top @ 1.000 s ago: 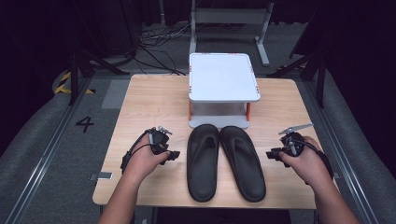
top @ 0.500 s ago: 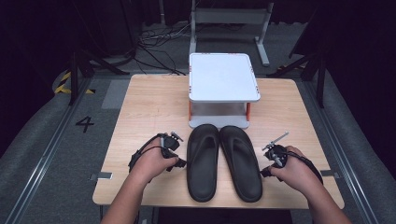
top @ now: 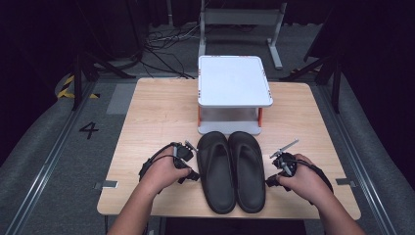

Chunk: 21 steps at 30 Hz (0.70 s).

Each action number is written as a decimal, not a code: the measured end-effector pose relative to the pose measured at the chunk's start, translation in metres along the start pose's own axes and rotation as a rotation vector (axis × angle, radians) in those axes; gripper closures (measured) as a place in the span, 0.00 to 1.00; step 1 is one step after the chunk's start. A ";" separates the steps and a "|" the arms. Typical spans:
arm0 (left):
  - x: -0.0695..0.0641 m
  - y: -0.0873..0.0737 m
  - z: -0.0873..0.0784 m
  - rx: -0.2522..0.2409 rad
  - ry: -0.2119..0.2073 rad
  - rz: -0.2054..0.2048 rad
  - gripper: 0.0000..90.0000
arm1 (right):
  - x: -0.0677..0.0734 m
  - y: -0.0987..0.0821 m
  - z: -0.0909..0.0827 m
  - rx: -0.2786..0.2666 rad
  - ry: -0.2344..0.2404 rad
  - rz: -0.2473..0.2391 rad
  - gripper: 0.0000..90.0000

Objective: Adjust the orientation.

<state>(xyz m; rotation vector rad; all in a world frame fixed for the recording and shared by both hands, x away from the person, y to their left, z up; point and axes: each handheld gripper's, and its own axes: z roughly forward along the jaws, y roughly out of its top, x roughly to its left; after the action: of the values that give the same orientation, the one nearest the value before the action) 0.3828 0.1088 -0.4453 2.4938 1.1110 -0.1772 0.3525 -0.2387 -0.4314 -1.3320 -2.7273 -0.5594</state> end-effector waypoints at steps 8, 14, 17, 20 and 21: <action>0.004 0.002 -0.006 -0.078 0.055 -0.012 0.51 | 0.007 -0.001 0.001 0.018 0.052 -0.020 0.82; 0.005 0.005 -0.017 -0.144 0.055 -0.012 0.44 | 0.006 -0.001 -0.019 -0.137 -0.009 -0.023 0.64; 0.009 0.004 -0.022 -0.153 0.065 -0.024 0.43 | 0.009 0.002 -0.028 -0.251 -0.022 -0.034 0.52; 0.014 0.004 -0.028 -0.184 0.098 -0.035 0.41 | 0.014 0.005 -0.032 -0.338 -0.032 -0.019 0.47; 0.014 0.004 -0.030 -0.192 0.100 -0.039 0.40 | 0.016 0.007 -0.032 -0.346 -0.034 -0.024 0.47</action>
<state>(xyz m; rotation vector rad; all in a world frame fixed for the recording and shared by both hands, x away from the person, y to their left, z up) 0.3938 0.1283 -0.4207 2.3341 1.1585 0.0425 0.3443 -0.2341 -0.3963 -1.3837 -2.7665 -1.0605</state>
